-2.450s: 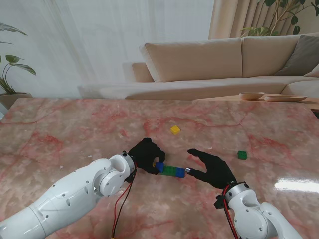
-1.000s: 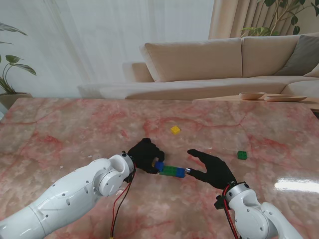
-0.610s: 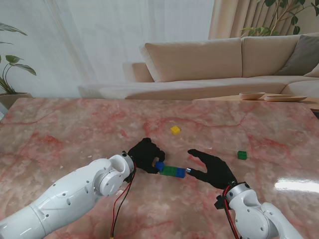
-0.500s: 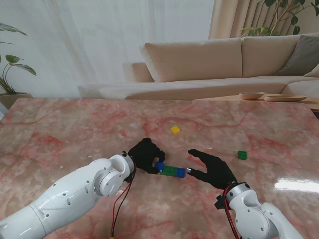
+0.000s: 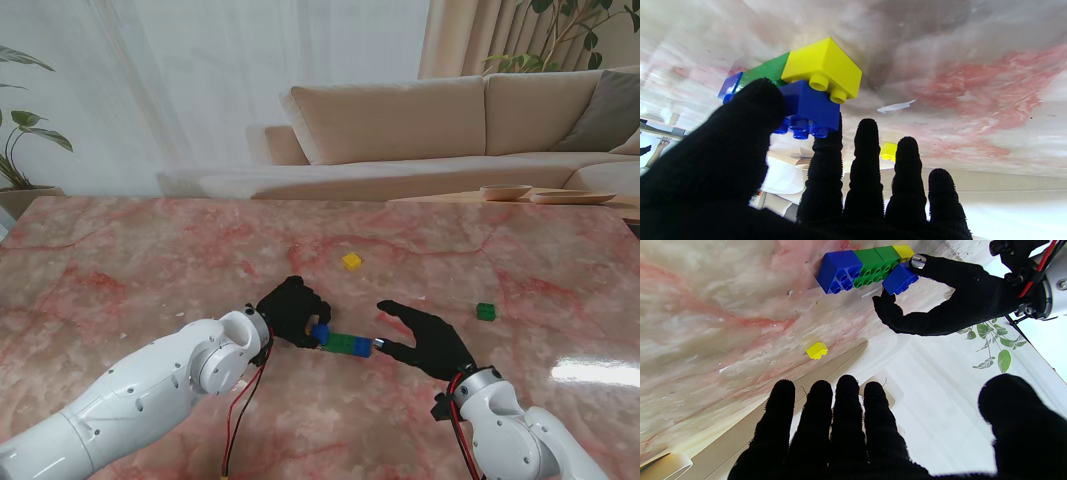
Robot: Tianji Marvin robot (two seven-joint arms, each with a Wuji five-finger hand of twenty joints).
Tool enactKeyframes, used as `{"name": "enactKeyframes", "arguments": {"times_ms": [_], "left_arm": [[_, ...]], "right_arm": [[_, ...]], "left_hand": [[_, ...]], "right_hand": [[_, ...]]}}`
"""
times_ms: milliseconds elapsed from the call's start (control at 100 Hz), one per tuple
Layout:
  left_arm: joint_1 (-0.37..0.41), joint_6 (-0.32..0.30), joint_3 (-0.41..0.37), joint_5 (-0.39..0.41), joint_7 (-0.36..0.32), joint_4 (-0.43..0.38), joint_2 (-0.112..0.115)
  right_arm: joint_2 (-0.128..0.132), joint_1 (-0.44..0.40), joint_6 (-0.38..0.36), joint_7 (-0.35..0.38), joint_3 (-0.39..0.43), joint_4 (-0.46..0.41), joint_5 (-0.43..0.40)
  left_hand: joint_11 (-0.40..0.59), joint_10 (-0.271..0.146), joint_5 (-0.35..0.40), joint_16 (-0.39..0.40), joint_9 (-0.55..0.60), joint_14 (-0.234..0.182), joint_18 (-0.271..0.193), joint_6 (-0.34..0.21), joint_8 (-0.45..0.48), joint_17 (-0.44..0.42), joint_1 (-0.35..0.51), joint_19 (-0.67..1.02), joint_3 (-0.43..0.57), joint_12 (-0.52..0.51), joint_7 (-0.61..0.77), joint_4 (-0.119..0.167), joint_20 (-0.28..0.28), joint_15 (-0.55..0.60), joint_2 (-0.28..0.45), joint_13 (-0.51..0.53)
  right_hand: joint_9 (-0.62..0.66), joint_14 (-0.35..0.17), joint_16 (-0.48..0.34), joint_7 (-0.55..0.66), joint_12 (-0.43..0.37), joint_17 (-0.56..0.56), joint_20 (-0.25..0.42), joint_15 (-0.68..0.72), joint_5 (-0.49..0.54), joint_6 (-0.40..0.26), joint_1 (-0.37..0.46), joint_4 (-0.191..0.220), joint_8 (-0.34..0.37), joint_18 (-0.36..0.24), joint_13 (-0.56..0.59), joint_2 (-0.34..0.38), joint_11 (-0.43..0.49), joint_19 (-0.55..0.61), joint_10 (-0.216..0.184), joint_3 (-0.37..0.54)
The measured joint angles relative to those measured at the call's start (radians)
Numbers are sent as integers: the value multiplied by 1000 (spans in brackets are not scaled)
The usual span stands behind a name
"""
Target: Build a two-level staggered structure with toy bricks
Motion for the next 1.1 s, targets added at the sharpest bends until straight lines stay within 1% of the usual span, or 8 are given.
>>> {"name": "enactKeyframes", "arguments": {"times_ms": [160,580,780,820,860,970,1030,1100], "left_arm": [[1,-1,-1,0,19,5,-4],[-6,-16,7,0,9,10,-4],[-4,-23,1,-1,-1,9,-3],[-3,-25,-2,-3,-1,8,-3],[-1,-28,-6,-5,0,8,-3],[10,-40,-28,-25,7,8,-6],[27,-44,-57,-45,8,4,-9],[56,-44,-102,-69,8,-17,-11]], "right_arm": [[0,0,0,0,0,0,0],[0,-1,0,-1,0,0,0],[0,-1,0,-1,0,0,0],[0,-1,0,-1,0,0,0],[0,-1,0,-1,0,0,0],[0,-1,0,-2,-1,0,0],[0,-1,0,-2,-1,0,-1],[0,-1,0,-3,-1,0,-1]], "left_hand": [[0,0,0,0,0,0,0,0,22,0,-8,0,0,0,2,0,1,0,0,0],[0,0,0,0,0,0,0,0,23,-2,-10,-12,0,0,2,0,1,-11,0,-1],[-16,0,-47,0,-38,0,0,11,22,-9,-22,-30,-2,0,-15,0,1,-13,-24,-11],[-16,0,-54,-3,-36,0,0,17,17,-12,-43,-37,-25,0,-37,0,1,-32,-26,-41],[-19,0,-76,-4,-69,0,0,26,-3,-13,-69,-55,-43,0,-72,0,12,-27,-35,-35],[-46,0,-88,-6,-111,0,0,59,-73,-14,-73,-95,-64,-25,-161,0,38,-40,-35,-54],[-69,0,-88,-15,-140,0,0,86,-170,-15,-73,-135,-106,-54,-250,0,57,-50,-31,-61],[-78,2,-88,-20,-140,0,0,97,-242,-15,-73,-149,-146,-80,-315,4,66,-60,-11,-61]], "right_hand": [[0,0,0,0,0,0,0,0,0,0,0,0,0,0,0,0,0,0,0,0],[0,0,0,0,0,0,0,0,0,0,0,0,0,0,0,0,0,0,0,0],[0,0,0,0,0,0,0,0,0,0,0,0,0,0,0,0,0,0,0,0],[0,0,0,0,0,0,0,0,0,0,0,0,0,0,0,0,0,0,0,0],[0,0,0,0,0,0,0,0,0,0,0,0,0,0,0,0,0,0,0,0],[0,0,0,0,0,0,0,0,0,0,0,0,0,0,0,0,0,0,0,0],[0,0,0,0,0,0,0,0,0,0,0,0,0,0,0,0,0,0,0,0],[0,0,0,0,0,0,0,0,0,0,0,0,0,0,0,0,0,0,0,0]]}}
